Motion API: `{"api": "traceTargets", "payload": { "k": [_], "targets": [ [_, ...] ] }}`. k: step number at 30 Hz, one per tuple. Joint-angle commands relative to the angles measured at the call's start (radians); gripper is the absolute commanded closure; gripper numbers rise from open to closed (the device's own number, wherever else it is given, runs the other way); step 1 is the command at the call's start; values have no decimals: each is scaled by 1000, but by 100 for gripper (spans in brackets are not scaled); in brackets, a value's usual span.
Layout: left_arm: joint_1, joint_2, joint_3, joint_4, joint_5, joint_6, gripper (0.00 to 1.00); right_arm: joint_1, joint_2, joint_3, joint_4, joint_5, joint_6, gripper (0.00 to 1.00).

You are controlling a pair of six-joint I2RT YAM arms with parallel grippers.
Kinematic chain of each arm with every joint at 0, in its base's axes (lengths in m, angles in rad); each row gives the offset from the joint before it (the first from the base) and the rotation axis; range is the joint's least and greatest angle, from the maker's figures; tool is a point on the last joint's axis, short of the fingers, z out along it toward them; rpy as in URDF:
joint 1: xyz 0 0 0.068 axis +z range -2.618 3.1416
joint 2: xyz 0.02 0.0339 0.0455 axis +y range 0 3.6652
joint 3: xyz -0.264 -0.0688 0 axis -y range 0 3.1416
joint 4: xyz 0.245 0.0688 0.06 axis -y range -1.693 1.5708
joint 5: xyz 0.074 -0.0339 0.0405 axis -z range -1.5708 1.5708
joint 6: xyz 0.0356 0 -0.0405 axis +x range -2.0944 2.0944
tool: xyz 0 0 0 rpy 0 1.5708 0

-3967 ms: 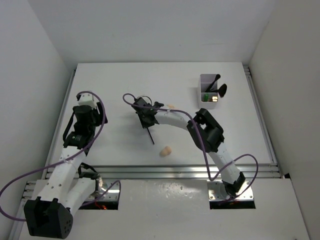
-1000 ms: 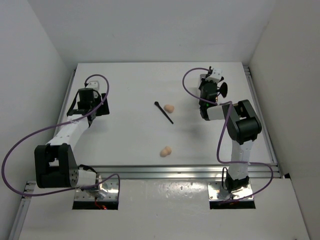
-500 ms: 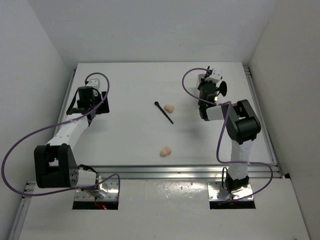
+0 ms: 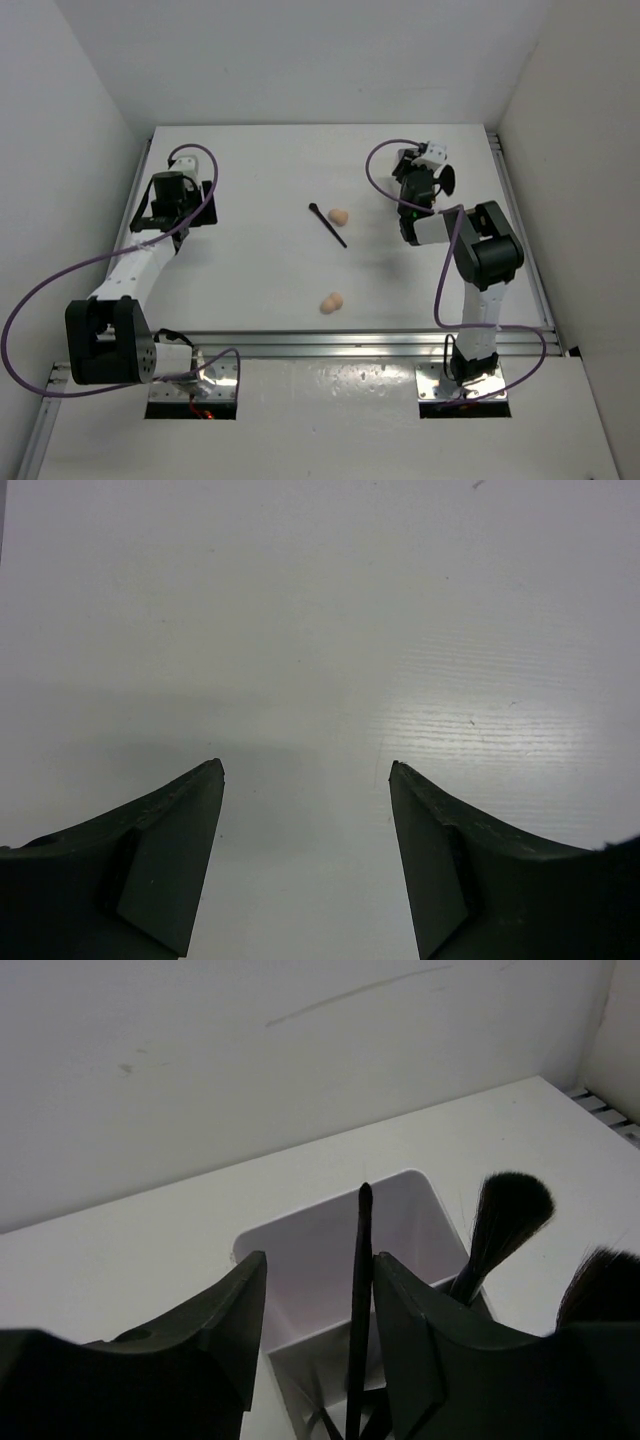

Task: Organize the makeup

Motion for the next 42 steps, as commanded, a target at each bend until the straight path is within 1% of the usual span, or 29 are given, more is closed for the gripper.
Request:
{"api": "traceTargets", "payload": {
  "k": [1, 4, 6, 9, 10, 11, 13, 16, 18, 19, 21, 22, 23, 24, 25, 26, 27, 28, 29, 30, 31, 33, 34, 36, 37, 38, 39, 40, 42],
  "targets": [
    [-7, -32, 14, 3, 20, 5, 27, 2, -37, -29, -16, 1, -25, 52],
    [-7, -32, 14, 3, 29, 5, 27, 3, -78, -27, -37, -45, -74, 44],
    [-7, -32, 14, 3, 39, 5, 27, 2, -127, -33, -54, -91, -105, 41],
    [-7, -41, 14, 3, 39, 5, 27, 2, -182, 0, -177, -142, -128, 36],
    [-7, -41, 14, 12, 39, 14, 27, 5, -201, 16, -285, -168, -133, 35],
    [-7, -41, 5, 13, 39, 14, 27, 3, -202, 63, -318, -177, -144, 33],
    [-7, -41, 5, 22, 48, 14, 27, 2, -202, 83, -385, -175, -151, 31],
    [-7, -51, 5, 22, 57, 14, 27, 2, -201, 85, -396, -124, -142, 31],
    [-7, -52, 5, 22, 57, 14, 27, -1, -216, 93, -445, -134, -153, 31],
    [-16, -62, 5, 22, 57, 14, 27, 0, -228, 106, -465, -188, -154, 31],
    [-16, -62, 5, 22, 57, 14, 27, 0, -244, 117, -533, -226, -174, 30],
    [-16, -62, 5, 22, 57, 14, 27, 0, -248, 131, -583, -300, -182, 30],
    [-16, -74, 5, 22, 57, 14, 27, -1, -267, 142, -611, -331, -187, 30],
    [-16, -85, -6, 22, 57, 14, 27, 0, -274, 163, -731, -357, -202, 30],
    [-16, -85, -19, 22, 57, 14, 27, 2, -287, 195, -779, -465, -203, 30],
    [-16, -85, -20, 22, 57, 14, 27, 3, -294, 214, -825, -505, -196, 30],
    [-16, -85, -33, 22, 57, 14, 27, 10, -294, 255, -961, -592, -191, 30],
    [-16, -85, -33, 22, 57, 5, 27, 20, -287, 270, -1050, -671, -194, 29],
    [-16, -85, -33, 22, 57, 5, 27, 40, -282, 331, -1094, -729, -197, 29],
    [-16, -85, -43, 22, 66, -7, 27, 66, -252, 350, -1232, -772, -209, 28],
    [-16, -85, -43, 31, 66, -7, 27, 79, -238, 410, -1275, -788, -231, 26],
    [-27, -85, -43, 31, 66, -7, 27, 115, -193, 448, -1342, -802, -239, 26],
    [-27, -85, -43, 31, 66, -7, 27, 138, -164, 496, -1423, -812, -230, 26],
    [-36, -96, -52, 31, 66, -7, 27, 158, -104, 537, -1462, -816, -185, 26],
    [-36, -96, -52, 31, 56, -7, 27, 186, -28, 621, -1532, -826, -179, 26],
    [-36, -105, -52, 31, 56, -7, 27, 191, 1, 655, -1565, -823, -170, 26],
    [-36, -105, -61, 31, 45, -7, 27, 209, 29, 687, -1646, -822, -144, 27],
    [-36, -105, -61, 22, 33, -7, 27, 214, 89, 797, -1678, -822, -133, 29],
    [-36, -118, -61, 22, 20, -7, 27, 220, 170, 864, -1732, -822, -105, 32]
  ]
}}
